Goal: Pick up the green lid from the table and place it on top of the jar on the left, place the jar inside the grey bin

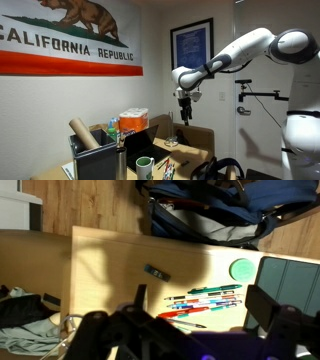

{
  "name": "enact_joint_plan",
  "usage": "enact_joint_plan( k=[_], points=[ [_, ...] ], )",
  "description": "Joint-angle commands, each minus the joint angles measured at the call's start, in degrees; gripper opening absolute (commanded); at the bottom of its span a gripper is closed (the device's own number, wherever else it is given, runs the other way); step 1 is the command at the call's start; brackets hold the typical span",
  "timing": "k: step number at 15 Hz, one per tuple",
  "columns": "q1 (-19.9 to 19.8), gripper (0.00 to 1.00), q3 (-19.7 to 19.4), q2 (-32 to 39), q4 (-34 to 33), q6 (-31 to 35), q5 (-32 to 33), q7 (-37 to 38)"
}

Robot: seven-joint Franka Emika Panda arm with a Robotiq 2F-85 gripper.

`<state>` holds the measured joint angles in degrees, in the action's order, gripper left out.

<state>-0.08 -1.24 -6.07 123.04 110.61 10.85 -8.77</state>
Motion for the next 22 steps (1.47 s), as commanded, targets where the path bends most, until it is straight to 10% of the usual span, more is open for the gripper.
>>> enact_joint_plan(
  k=[1, 22],
  points=[
    [1.53, 1.00, 1.72, 4.16, -0.07, 3.26, -2.36, -0.04],
    [3.22, 1.00, 5.96, 21.36, 4.62, 22.91, -12.40, -0.56]
  ],
)
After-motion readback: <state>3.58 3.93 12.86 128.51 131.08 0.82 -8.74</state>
